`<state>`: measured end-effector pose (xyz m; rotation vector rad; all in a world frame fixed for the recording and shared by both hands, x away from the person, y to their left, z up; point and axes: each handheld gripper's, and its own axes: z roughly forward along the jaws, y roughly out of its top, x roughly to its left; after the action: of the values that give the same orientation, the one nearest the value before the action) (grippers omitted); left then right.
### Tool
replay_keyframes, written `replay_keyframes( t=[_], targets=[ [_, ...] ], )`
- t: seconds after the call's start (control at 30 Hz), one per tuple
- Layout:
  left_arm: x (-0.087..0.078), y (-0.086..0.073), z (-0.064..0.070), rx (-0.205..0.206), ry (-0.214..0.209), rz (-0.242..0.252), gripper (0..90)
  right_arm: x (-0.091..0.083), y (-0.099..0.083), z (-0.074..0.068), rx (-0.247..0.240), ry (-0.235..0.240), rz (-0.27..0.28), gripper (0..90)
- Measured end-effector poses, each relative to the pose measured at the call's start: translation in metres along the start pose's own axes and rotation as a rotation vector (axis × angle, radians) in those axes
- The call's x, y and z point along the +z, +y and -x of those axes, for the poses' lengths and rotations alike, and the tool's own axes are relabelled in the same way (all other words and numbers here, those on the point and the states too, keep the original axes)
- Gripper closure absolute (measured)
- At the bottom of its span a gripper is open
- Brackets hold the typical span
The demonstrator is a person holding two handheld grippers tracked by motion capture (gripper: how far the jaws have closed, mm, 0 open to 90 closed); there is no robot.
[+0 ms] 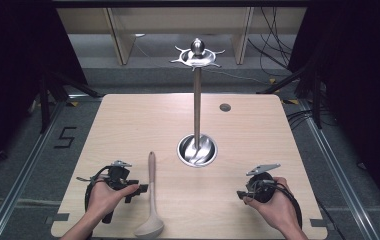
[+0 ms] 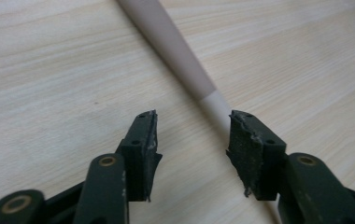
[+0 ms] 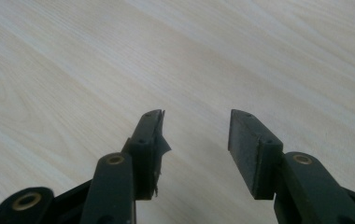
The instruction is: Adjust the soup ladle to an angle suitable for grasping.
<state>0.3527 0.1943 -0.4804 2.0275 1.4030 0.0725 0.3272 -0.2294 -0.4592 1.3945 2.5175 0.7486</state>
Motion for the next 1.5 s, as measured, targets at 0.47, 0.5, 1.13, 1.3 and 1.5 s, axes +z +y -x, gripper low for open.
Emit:
replay_keyframes(
  t=[0.47, 0.5, 1.13, 1.3, 1.5],
  targets=[
    [0.019, 0.026, 0.021, -0.027, 0.010, -0.123, 41.5, 0.009, 0.003, 0.000, 0.029, 0.012, -0.031, 52.3],
    [0.019, 0.026, 0.020, -0.018, 0.018, -0.128, 41.4, 0.009, 0.003, 0.000, 0.013, 0.009, -0.023, 52.2],
    [0.035, 0.032, 0.018, 0.027, 0.065, -0.257, 46.5, 0.009, 0.001, -0.001, 0.041, 0.030, -0.043, 50.2],
    [0.040, 0.037, 0.025, 0.070, 0.101, -0.282, 55.9, 0.010, 0.001, 0.001, 0.012, 0.027, -0.022, 50.2],
    [0.042, 0.042, 0.028, 0.123, 0.132, -0.332, 58.3, 0.009, 0.001, -0.002, 0.038, 0.036, -0.044, 50.2]
  ],
)
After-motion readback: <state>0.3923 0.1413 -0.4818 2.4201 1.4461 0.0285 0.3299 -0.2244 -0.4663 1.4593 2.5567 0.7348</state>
